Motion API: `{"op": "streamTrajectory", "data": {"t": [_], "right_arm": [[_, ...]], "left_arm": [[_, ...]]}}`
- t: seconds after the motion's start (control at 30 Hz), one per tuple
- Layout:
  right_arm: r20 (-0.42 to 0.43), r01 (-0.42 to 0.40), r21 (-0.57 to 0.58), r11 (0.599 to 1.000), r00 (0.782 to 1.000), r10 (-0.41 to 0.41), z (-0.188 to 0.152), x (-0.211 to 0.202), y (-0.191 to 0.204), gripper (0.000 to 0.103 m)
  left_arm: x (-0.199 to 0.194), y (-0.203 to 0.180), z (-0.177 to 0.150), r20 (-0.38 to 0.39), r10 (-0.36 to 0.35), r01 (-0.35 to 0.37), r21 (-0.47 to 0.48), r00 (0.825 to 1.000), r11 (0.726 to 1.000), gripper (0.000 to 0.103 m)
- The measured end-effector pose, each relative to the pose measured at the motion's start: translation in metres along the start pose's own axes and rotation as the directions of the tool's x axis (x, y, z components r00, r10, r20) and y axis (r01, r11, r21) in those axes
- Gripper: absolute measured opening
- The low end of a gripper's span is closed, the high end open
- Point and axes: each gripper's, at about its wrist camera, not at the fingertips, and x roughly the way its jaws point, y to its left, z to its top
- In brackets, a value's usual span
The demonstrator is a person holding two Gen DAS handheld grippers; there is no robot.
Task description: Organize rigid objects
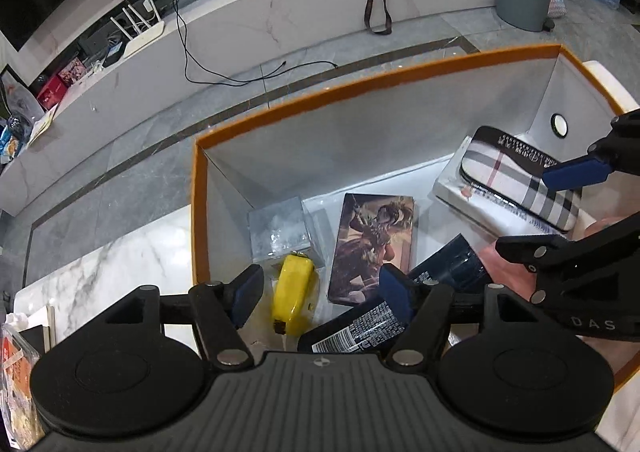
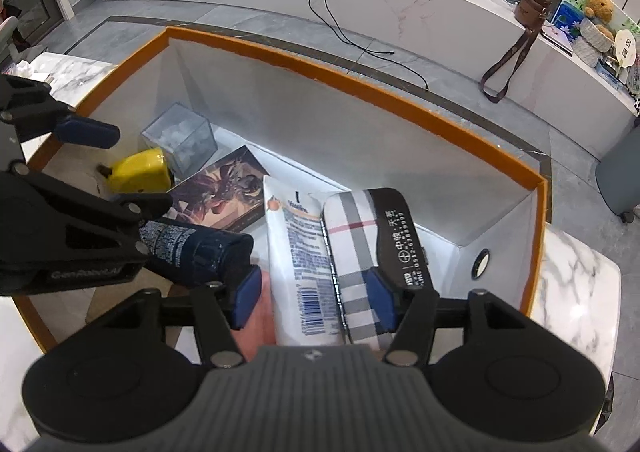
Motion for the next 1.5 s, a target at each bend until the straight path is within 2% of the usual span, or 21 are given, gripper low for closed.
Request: {"op": "streamTrajectory", "data": {"t": [0.27, 0.53, 0.77, 0.87, 1.03, 1.13, 1.3, 1.5], "right_arm": [[0.011, 0.007, -0.008, 1.000, 1.000, -0.007, -0.001, -0.016, 0.001, 0.059], [0.039, 0.028, -0.018, 0.999, 0.999, -0.027, 0.000, -0.048, 0.001, 0.060], [0.080, 0.059, -0.023, 0.998, 0.995, -0.057, 0.000, -0.092, 0.001, 0.064], [0.099, 0.068, -0.025, 0.997, 0.993, -0.065, -0.002, -0.113, 0.004, 0.065], [0.131, 0.086, -0.029, 0.996, 0.988, -0.082, -0.006, -0.149, 0.009, 0.066], [0.157, 0.102, -0.033, 0.994, 0.983, -0.096, -0.010, -0.172, 0.012, 0.074], [0.197, 0.124, -0.030, 0.992, 0.974, -0.116, -0.016, -0.210, 0.018, 0.076], [0.241, 0.136, -0.023, 0.990, 0.962, -0.127, -0.028, -0.250, 0.023, 0.081]], "left_arm": [[-0.010, -0.004, 0.001, -0.005, 0.009, -0.009, 0.014, 1.000, 1.000, 0.078], [-0.042, -0.004, 0.006, 0.024, 0.015, -0.016, 0.010, 1.000, 1.000, 0.078], [-0.083, -0.002, 0.008, 0.078, 0.006, -0.005, -0.013, 0.997, 1.000, 0.087], [-0.104, 0.000, 0.007, 0.124, -0.009, 0.013, -0.033, 0.992, 0.999, 0.090], [-0.138, 0.005, 0.003, 0.174, 0.006, 0.004, -0.058, 0.985, 0.998, 0.094], [-0.157, 0.008, 0.001, 0.194, 0.012, 0.003, -0.076, 0.981, 0.997, 0.094], [-0.186, 0.009, -0.006, 0.215, 0.001, 0.019, -0.092, 0.977, 0.996, 0.098], [-0.224, 0.006, -0.025, 0.303, 0.021, 0.013, -0.108, 0.953, 0.994, 0.099]]}}
